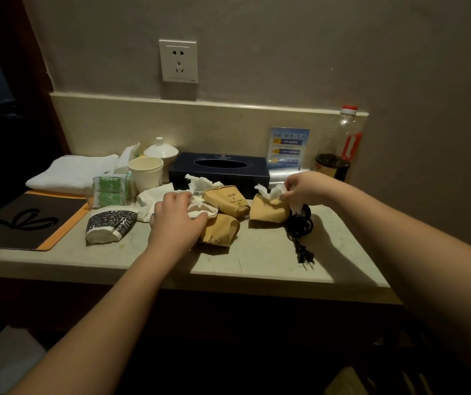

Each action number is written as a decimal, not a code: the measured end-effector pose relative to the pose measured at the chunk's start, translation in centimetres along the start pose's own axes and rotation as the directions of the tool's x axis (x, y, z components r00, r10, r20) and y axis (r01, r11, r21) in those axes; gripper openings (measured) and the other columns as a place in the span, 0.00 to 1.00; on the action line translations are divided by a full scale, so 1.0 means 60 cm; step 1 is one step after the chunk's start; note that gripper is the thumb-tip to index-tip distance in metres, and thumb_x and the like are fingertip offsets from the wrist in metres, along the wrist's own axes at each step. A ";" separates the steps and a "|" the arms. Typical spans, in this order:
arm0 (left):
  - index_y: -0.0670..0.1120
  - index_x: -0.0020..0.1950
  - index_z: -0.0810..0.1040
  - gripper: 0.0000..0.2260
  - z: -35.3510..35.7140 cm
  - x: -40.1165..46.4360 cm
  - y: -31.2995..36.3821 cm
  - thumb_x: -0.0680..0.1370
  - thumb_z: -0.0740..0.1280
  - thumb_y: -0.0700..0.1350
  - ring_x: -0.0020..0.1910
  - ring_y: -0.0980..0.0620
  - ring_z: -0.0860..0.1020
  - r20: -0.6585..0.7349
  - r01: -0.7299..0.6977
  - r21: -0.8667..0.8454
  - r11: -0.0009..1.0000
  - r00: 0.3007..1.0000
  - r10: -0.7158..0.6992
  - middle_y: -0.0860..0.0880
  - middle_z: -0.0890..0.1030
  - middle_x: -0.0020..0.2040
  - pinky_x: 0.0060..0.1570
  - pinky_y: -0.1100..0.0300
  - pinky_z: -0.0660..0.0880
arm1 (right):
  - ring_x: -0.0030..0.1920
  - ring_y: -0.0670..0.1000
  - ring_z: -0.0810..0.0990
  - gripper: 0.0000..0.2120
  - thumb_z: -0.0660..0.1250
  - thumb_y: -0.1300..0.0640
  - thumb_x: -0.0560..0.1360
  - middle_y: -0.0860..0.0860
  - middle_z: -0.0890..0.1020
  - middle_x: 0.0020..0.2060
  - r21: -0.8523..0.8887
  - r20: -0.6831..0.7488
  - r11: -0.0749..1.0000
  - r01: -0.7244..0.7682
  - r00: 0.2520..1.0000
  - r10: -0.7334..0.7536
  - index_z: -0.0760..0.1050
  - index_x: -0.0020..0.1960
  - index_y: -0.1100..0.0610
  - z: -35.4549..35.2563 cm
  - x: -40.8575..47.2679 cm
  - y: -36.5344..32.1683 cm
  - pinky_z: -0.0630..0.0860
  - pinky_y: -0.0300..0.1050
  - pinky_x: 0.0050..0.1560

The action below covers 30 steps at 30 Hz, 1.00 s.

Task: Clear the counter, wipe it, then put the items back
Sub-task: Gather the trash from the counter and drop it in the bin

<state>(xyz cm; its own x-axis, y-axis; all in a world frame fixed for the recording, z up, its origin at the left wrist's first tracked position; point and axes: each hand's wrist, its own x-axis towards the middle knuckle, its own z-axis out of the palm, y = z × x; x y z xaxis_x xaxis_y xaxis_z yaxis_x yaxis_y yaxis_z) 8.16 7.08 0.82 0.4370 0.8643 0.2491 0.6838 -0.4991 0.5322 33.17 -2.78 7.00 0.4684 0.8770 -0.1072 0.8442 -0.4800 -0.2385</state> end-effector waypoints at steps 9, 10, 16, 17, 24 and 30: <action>0.52 0.77 0.58 0.37 -0.022 0.028 0.020 0.73 0.70 0.58 0.75 0.43 0.56 0.251 -0.068 0.130 0.989 0.967 0.033 0.46 0.55 0.77 0.68 0.45 0.63 | 0.49 0.50 0.77 0.19 0.66 0.47 0.76 0.50 0.78 0.48 -0.154 0.023 0.987 0.035 0.999 -0.032 0.73 0.64 0.53 0.006 0.021 -0.011 0.74 0.42 0.48; 0.52 0.77 0.57 0.38 -0.024 0.029 0.021 0.73 0.71 0.58 0.75 0.43 0.54 0.263 -0.076 0.132 0.988 0.964 0.039 0.46 0.54 0.78 0.69 0.45 0.63 | 0.48 0.50 0.77 0.18 0.66 0.47 0.76 0.50 0.78 0.48 -0.142 0.003 0.989 0.040 0.999 -0.040 0.74 0.63 0.54 0.003 0.020 -0.010 0.75 0.42 0.47; 0.51 0.77 0.57 0.38 -0.027 0.045 0.020 0.73 0.67 0.63 0.75 0.42 0.56 0.308 -0.127 0.167 0.978 0.949 0.070 0.46 0.57 0.78 0.69 0.44 0.63 | 0.45 0.47 0.76 0.16 0.66 0.51 0.76 0.48 0.77 0.50 0.091 -0.120 0.986 0.142 0.984 -0.131 0.72 0.63 0.51 -0.043 -0.017 -0.008 0.72 0.38 0.41; 0.51 0.77 0.58 0.38 -0.026 0.048 0.020 0.73 0.67 0.64 0.74 0.42 0.58 0.312 -0.131 0.171 0.976 0.947 0.072 0.46 0.59 0.77 0.68 0.45 0.64 | 0.48 0.47 0.75 0.19 0.67 0.52 0.76 0.47 0.76 0.52 0.102 -0.107 0.982 0.162 0.983 -0.151 0.70 0.66 0.50 -0.048 -0.024 -0.010 0.72 0.38 0.44; 0.47 0.76 0.63 0.33 -0.021 0.060 0.022 0.74 0.70 0.56 0.70 0.45 0.67 0.398 -0.177 0.239 0.955 0.915 0.070 0.44 0.66 0.74 0.63 0.52 0.71 | 0.55 0.49 0.76 0.19 0.64 0.55 0.78 0.49 0.78 0.60 -0.312 -0.025 0.916 0.253 0.961 -0.274 0.72 0.68 0.46 0.021 -0.012 -0.024 0.76 0.42 0.54; 0.46 0.72 0.68 0.26 -0.023 0.057 0.015 0.74 0.67 0.46 0.61 0.47 0.73 0.361 -0.193 0.260 0.946 0.928 0.089 0.44 0.74 0.66 0.55 0.55 0.75 | 0.64 0.54 0.68 0.19 0.55 0.49 0.80 0.51 0.73 0.64 -0.424 -0.041 0.870 0.252 0.954 -0.297 0.68 0.71 0.46 0.061 -0.018 -0.032 0.71 0.51 0.62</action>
<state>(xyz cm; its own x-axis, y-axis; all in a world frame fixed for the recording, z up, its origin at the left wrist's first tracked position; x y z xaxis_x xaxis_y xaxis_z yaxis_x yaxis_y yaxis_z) 9.46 9.69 3.27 0.6779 0.7351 -0.0135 0.7150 -0.6549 0.2447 30.11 -2.72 4.04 0.2072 0.9783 0.0079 0.9630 -0.2054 0.1747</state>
